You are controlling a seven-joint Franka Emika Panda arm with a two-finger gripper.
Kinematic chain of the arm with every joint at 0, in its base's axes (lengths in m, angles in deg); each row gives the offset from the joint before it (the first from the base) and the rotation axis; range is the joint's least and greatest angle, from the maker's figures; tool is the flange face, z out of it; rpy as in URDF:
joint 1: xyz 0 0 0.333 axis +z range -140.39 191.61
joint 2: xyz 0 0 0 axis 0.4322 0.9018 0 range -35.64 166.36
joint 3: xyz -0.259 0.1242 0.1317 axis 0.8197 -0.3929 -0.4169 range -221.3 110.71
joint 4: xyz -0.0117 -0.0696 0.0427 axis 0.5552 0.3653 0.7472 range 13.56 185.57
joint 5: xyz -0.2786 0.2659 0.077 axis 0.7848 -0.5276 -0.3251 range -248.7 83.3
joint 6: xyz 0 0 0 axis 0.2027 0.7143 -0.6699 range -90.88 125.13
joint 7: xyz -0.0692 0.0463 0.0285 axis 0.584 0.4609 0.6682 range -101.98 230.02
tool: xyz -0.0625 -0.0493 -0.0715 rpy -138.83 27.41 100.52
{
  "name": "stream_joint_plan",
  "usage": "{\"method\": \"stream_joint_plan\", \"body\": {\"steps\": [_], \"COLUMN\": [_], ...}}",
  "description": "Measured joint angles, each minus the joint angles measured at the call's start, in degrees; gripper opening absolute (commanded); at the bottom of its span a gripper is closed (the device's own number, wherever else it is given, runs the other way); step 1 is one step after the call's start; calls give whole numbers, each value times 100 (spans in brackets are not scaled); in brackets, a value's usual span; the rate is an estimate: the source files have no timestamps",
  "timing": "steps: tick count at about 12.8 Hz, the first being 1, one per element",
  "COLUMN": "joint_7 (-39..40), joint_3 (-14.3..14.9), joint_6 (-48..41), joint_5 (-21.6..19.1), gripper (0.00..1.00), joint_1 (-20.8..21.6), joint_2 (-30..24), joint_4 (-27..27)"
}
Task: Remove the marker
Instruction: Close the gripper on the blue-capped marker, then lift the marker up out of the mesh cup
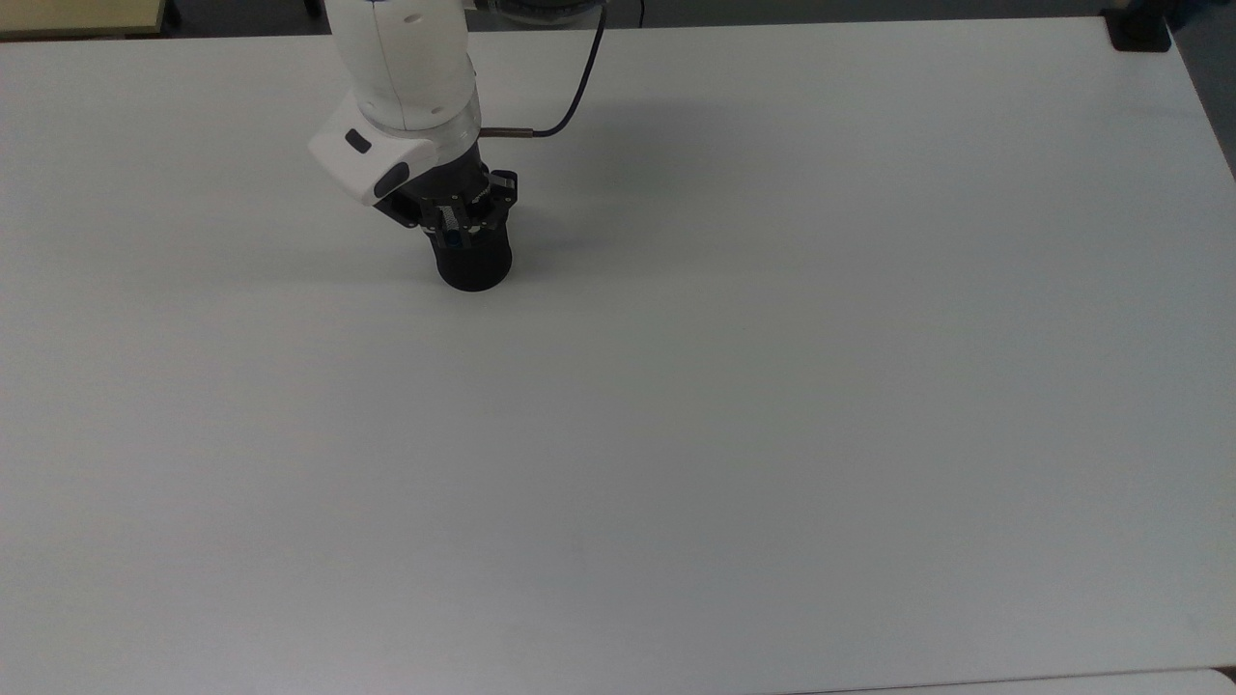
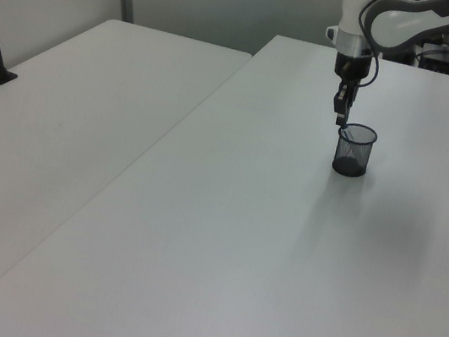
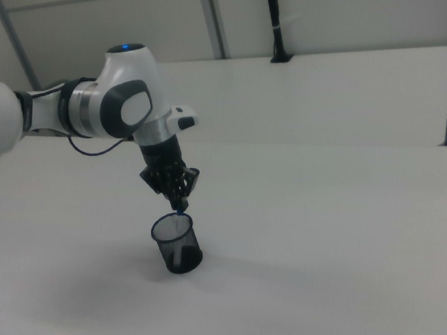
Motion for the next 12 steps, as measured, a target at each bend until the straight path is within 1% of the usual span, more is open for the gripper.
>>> {"method": "stream_joint_plan", "body": {"steps": [3,4,7,10,12], "joint_7": [-117,-216,-245,-245,-282], "joint_3": [0,1,30,21,-59], "joint_6": [-11,-143,-828,-1579,-1736], "joint_5": [-1,-1,-1,-8,-35], "gripper": [6,6,6,7,7], "joint_1": [-4,-20,-43,-17,135], "joint_2": [-75,-135,-311,-623,-686], "joint_4": [-135,-292,-811,-1227,-1242]}}
